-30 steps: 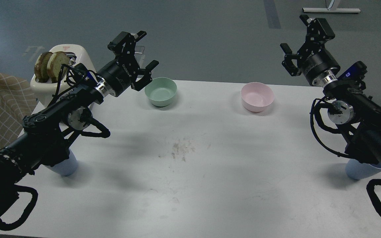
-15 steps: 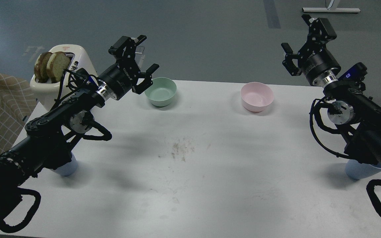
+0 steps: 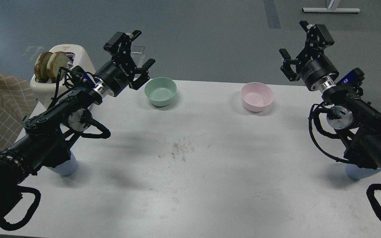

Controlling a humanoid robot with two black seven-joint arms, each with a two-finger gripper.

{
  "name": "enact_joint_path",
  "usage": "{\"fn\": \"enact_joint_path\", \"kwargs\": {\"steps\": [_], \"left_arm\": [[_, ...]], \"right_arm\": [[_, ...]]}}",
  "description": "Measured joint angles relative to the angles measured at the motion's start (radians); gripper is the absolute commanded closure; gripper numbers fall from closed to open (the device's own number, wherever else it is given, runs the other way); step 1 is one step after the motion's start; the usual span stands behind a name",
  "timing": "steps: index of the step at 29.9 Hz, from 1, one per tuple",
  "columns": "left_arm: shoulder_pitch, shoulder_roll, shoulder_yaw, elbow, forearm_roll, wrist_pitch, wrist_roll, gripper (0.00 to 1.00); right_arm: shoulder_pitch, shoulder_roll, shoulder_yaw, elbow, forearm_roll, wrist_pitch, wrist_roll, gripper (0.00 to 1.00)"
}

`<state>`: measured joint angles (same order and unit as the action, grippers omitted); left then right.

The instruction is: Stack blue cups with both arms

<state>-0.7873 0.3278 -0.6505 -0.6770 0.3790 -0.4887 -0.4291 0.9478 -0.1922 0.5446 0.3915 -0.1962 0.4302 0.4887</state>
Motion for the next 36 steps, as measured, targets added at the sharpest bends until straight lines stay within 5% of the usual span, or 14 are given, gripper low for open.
{"fn": "enact_joint_path", "kwargs": {"steps": [36], "left_arm": [[0.002, 0.0, -0.004, -0.016, 0.0, 0.0, -0.008, 0.01]], "right_arm": [[0.002, 0.013, 0.001, -0.001, -0.002, 0.058, 0.0, 0.0]]}}
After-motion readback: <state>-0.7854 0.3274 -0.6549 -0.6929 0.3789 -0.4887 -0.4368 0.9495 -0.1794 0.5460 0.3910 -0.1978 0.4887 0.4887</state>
